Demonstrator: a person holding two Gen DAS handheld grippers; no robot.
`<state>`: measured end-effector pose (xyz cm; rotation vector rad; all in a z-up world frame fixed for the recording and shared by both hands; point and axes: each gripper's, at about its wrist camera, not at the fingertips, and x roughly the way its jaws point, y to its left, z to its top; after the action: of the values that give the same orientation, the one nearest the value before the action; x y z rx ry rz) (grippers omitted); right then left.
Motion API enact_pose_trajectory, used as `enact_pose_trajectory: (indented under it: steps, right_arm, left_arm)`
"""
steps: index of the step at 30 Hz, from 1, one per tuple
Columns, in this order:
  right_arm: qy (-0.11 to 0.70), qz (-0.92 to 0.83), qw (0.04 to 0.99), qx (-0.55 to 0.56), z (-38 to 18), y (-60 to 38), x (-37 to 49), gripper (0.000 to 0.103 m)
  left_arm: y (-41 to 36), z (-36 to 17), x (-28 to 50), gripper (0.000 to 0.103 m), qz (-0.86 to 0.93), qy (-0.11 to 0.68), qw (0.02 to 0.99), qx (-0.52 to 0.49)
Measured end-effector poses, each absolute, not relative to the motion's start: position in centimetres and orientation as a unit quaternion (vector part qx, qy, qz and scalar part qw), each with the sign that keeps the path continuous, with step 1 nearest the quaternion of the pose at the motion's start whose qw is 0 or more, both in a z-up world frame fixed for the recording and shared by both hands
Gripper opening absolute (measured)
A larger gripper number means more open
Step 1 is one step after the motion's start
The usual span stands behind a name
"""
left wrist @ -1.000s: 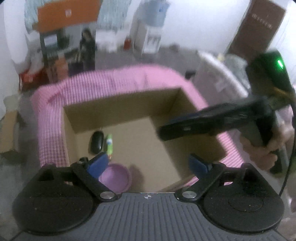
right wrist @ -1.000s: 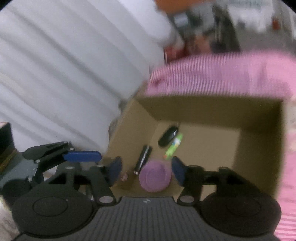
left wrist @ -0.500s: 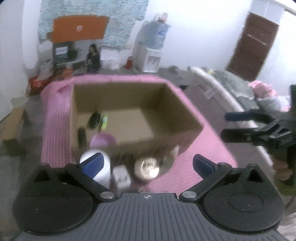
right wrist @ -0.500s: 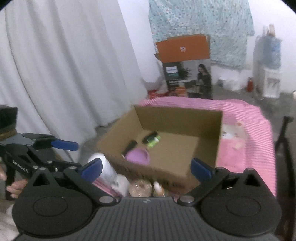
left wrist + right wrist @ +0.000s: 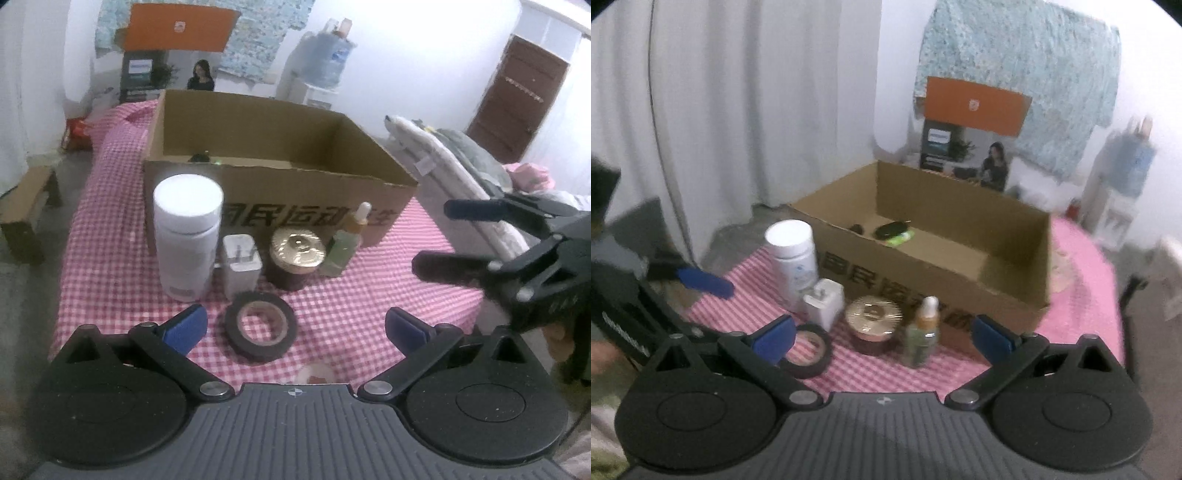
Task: Organize rigid objects
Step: 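Reach the right tool to the black tape roll and grasp its rim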
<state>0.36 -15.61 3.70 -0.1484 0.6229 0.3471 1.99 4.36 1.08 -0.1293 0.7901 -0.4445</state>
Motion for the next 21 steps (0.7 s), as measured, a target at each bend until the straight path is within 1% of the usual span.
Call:
enact_pose_trajectory:
  steps: [3, 6, 9, 12, 15, 17, 18, 19, 20, 21]
  right_arm:
    - [0.319, 0.194, 0.928, 0.017, 2.8, -16.7, 1.2, 0.103]
    - [0.359, 0.207, 0.905, 0.092, 1.2, -16.9, 2.5, 0.103]
    - [0.406, 0.195, 0.888, 0.094, -0.8, -15.8, 4.1, 0.103]
    - [0.418, 0.192, 0.884, 0.089, -2.1, -14.8, 4.9, 0.103]
    - [0.426, 0.199, 0.877, 0.099, -2.9, -14.4, 5.7, 0.100]
    - [0.436, 0.198, 0.872, 0.105, -3.5, -14.3, 6.4, 0.096]
    - [0.440, 0.196, 0.869, 0.108, -3.9, -14.2, 6.8, 0.090]
    - [0.445, 0.195, 0.867, 0.111, -4.1, -14.3, 7.0, 0.081]
    - [0.451, 0.194, 0.864, 0.113, -4.4, -14.2, 7.3, 0.077]
    - [0.456, 0.193, 0.861, 0.114, -4.7, -14.2, 7.6, 0.069]
  left_arm:
    - [3.4, -0.1, 1.9, 0.103, -0.187, 0.374, 0.908, -0.016]
    - [2.2, -1.4, 2.5, 0.103, -0.182, 0.384, 0.905, 0.025]
    - [1.4, -2.4, 3.1, 0.103, -0.194, 0.393, 0.898, 0.040]
    - [0.8, -3.5, 3.8, 0.103, -0.186, 0.407, 0.893, 0.055]
    - [0.6, -4.2, 4.4, 0.102, -0.181, 0.420, 0.888, 0.056]
    - [0.5, -4.5, 4.7, 0.098, -0.182, 0.424, 0.886, 0.052]
    - [0.4, -4.6, 4.7, 0.097, -0.182, 0.426, 0.885, 0.052]
    - [0.4, -4.8, 4.8, 0.093, -0.181, 0.429, 0.883, 0.054]
    - [0.3, -5.0, 4.9, 0.089, -0.180, 0.431, 0.882, 0.057]
    - [0.1, -5.1, 5.0, 0.086, -0.181, 0.433, 0.881, 0.059]
